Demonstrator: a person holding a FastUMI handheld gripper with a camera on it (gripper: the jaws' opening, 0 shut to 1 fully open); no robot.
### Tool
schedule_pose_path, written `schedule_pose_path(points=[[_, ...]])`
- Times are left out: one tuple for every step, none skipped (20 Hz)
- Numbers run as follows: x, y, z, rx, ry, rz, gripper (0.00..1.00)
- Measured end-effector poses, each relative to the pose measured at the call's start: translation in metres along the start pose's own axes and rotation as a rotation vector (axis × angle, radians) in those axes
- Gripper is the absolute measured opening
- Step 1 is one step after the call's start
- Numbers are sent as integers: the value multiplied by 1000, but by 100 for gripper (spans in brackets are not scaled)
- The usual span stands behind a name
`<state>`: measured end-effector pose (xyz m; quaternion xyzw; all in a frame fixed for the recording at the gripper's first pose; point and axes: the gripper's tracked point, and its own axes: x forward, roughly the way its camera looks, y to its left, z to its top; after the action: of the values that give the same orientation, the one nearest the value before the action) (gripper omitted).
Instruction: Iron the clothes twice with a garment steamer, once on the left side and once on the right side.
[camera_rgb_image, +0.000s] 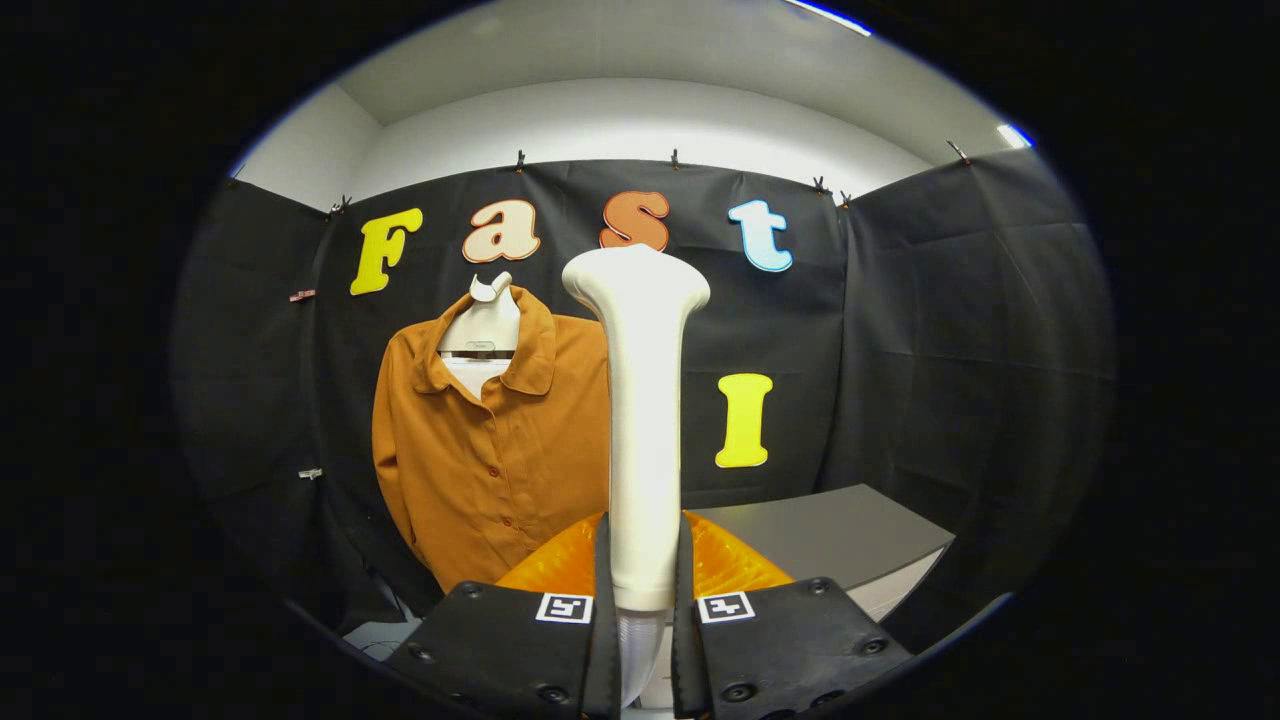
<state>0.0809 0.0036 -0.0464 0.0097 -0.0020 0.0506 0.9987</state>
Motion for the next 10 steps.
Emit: schedule_pose_path(points=[[0,0,0,-1,0,-2,23],[0,-1,0,-2,-1,-3,23],[-1,-1,1,-2,-1,-5,23],[-1,-1,0,-3,1,-5,23],[-2,0,0,-3,1,-4,23],[-3,-1,0,-5,2,-4,23],[-2,-1,1,-3,0,-3,23],[-2,0,2,-4,-3,-3,23],[-3,0,2,-5,-6,-4,23],[-4,0,3,-6,-6,-4,23]])
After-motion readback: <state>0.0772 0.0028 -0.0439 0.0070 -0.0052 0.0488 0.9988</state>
